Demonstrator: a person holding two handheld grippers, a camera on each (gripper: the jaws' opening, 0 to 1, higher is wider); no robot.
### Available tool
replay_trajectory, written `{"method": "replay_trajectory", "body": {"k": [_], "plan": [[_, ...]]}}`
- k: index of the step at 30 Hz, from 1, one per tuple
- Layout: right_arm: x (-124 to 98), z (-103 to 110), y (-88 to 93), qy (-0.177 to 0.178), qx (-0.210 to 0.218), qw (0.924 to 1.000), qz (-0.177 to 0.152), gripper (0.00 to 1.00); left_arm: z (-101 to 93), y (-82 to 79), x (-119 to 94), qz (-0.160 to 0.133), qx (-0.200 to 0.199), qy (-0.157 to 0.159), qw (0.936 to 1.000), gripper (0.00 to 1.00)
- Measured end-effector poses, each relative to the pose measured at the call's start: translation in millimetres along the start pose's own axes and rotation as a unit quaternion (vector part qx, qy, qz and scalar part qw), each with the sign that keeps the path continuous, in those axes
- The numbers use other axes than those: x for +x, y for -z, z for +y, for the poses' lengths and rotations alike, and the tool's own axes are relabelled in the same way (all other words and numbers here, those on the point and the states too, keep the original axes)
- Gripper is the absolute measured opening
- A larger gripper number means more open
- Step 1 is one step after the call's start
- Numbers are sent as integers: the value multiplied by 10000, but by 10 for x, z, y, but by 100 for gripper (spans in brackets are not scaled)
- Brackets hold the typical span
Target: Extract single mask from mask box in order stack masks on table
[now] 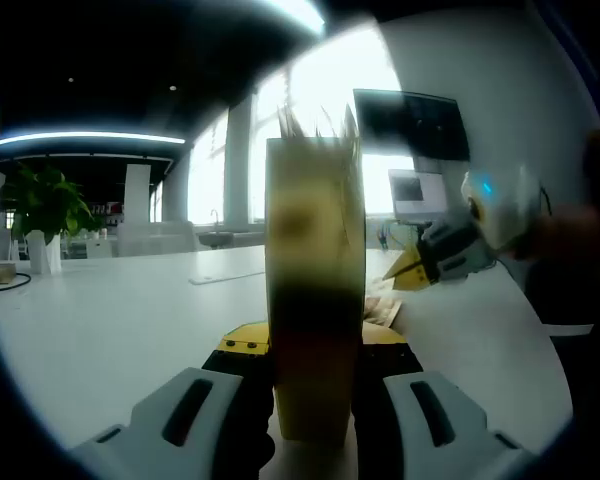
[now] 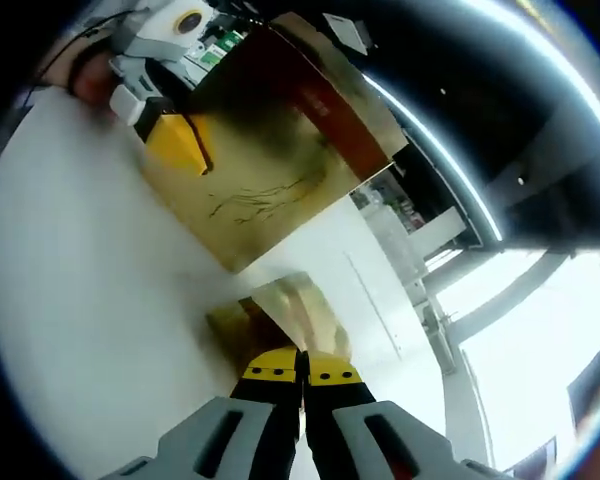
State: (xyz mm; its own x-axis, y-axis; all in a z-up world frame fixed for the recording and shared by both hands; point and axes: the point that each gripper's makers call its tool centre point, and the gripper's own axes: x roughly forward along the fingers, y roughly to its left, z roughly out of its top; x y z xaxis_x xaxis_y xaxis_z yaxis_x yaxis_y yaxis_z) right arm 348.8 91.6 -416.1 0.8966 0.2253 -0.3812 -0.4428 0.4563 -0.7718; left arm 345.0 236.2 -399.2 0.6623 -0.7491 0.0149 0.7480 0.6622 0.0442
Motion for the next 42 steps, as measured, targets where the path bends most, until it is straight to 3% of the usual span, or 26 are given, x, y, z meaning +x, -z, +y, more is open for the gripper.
{"method": "replay_trajectory", "body": {"k": [15, 24, 30, 33, 42], "plan": [[37, 138, 82, -261, 135, 9996, 16, 0, 6, 3, 1, 1, 6, -4, 10000, 20], [16, 182, 152, -371, 111, 9992, 85, 9, 12, 4, 1, 0, 6, -4, 10000, 20], [-24, 184, 160, -399, 354, 9986, 16, 13, -3, -5, -1, 2, 7, -9, 10000, 20], [-54, 199, 148, -509, 697, 9962, -68, 21, -1, -3, -1, 2, 10, -11, 10000, 20], [-157, 146, 73, -577, 1106, 9918, -277, 21, -2, 2, 1, 9, 16, -14, 10000, 20]]}}
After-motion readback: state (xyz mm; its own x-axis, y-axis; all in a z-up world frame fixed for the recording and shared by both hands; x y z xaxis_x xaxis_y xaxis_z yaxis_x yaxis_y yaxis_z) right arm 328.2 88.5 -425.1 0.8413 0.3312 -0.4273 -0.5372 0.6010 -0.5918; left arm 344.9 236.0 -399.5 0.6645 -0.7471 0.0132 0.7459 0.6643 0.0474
